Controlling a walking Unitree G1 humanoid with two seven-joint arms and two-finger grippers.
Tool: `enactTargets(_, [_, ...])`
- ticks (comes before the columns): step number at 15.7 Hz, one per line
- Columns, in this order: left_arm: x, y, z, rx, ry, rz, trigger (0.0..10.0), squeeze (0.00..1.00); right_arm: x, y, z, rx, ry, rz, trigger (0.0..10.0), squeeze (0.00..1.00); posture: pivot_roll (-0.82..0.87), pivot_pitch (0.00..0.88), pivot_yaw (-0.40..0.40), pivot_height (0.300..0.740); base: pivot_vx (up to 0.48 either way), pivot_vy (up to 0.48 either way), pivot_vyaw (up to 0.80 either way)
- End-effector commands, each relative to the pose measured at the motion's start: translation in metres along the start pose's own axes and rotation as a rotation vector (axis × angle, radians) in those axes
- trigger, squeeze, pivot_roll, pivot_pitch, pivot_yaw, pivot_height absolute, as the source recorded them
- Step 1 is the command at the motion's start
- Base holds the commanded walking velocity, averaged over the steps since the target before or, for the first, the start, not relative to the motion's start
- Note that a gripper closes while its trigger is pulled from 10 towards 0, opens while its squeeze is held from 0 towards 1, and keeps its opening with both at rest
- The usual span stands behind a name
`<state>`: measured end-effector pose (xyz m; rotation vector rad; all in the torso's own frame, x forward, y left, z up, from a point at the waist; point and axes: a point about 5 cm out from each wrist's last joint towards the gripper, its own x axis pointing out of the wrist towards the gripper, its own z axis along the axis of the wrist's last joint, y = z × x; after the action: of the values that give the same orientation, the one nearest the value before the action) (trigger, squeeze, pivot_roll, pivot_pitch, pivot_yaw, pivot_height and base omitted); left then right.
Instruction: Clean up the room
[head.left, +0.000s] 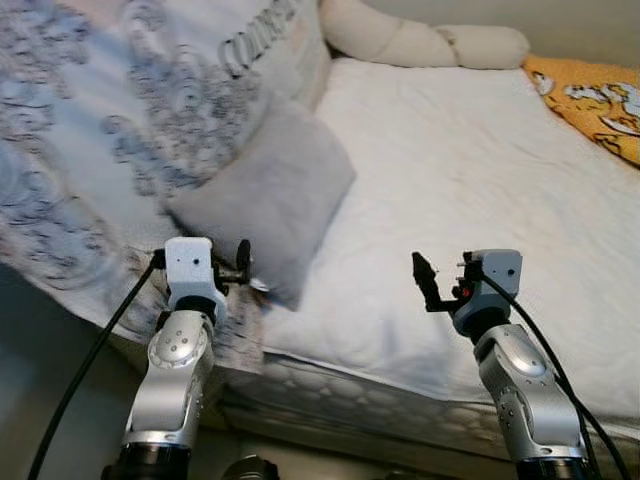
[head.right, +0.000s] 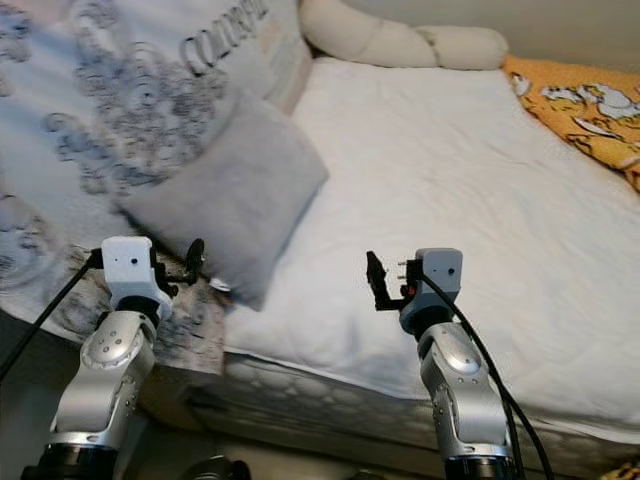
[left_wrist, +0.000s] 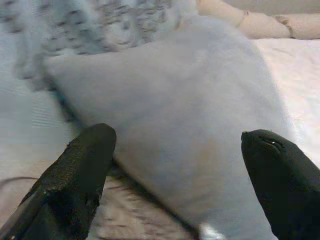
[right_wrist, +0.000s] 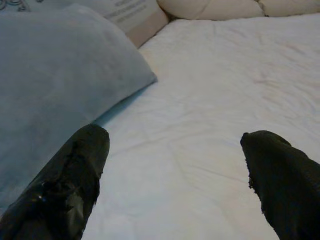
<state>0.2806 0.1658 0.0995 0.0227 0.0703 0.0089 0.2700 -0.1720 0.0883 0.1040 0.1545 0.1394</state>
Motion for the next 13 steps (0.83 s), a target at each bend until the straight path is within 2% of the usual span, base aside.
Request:
enactTargets(1, [0.002,-0.003,0.006,0.004,-0.016,-0.013,10.0,0.93,0.001,-0.004,0.003,-0.011,-0.005,-0.015,10.0,0.00,0.02,0.012,0.021,0.740,0.000,-0.360,0.00])
enactTargets(5, [0.007,-0.002,0.008,-0.003,-0.012,-0.011,10.0,0.93,0.002,-0.005,0.004,-0.035,-0.004,-0.021,10.0,0.00,0.01,0.018,0.029,0.740,0.000,-0.358,0.00])
enactTargets(9, [0.003,-0.004,0.001,-0.002,0.010,-0.012,10.0,0.93,0.003,-0.007,0.004,-0.033,0.005,-0.038,10.0,0.00,0.00,0.015,0.035,0.740,0.000,-0.357,0.00])
enactTargets(11, [0.002,0.002,0.002,0.006,0.011,0.013,10.0,0.93,0.004,-0.005,0.000,0.025,0.039,-0.020,10.0,0.00,0.03,0.018,0.014,0.740,0.000,-0.358,0.00])
enactTargets(13, [0.001,0.009,0.002,0.018,0.011,0.034,10.0,0.93,0.006,0.000,0.001,-0.001,0.024,0.011,10.0,0.00,0.03,0.015,0.004,0.740,0.000,-0.356,0.00])
